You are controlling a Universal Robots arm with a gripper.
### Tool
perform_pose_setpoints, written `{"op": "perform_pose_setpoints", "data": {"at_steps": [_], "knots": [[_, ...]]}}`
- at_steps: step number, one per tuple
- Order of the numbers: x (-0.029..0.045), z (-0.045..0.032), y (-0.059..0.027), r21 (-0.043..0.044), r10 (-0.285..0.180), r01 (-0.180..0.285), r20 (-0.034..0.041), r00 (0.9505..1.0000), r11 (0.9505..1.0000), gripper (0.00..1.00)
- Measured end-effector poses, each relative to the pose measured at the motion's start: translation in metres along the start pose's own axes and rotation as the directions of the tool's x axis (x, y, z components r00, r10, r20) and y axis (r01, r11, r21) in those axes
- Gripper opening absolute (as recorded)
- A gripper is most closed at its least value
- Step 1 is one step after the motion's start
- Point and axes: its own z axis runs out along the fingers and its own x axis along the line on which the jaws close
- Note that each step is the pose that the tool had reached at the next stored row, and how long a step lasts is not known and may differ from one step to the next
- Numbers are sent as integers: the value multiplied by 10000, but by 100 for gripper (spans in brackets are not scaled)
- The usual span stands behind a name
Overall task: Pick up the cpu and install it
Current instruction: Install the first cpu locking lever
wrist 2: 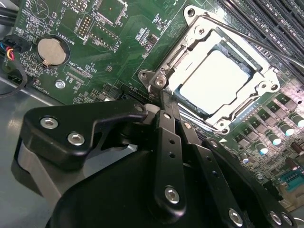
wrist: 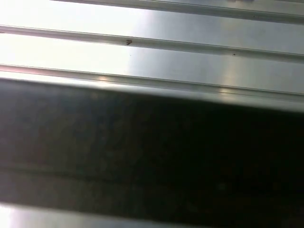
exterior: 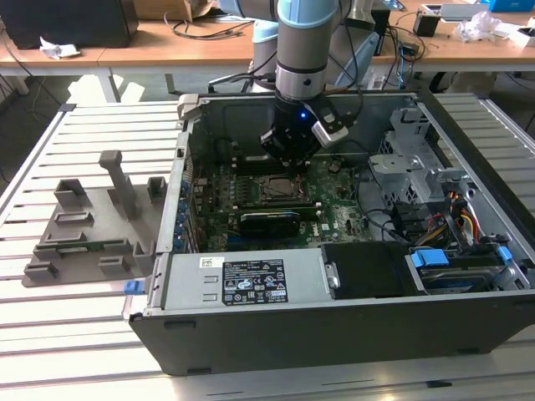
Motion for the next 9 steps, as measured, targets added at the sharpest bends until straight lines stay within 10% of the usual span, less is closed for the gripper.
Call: {"op": "perform_pose_setpoints", "data": {"at_steps": [9], "knots": [[2,-4,-18,45,-14,14,-5,10000,10000,11]]}}
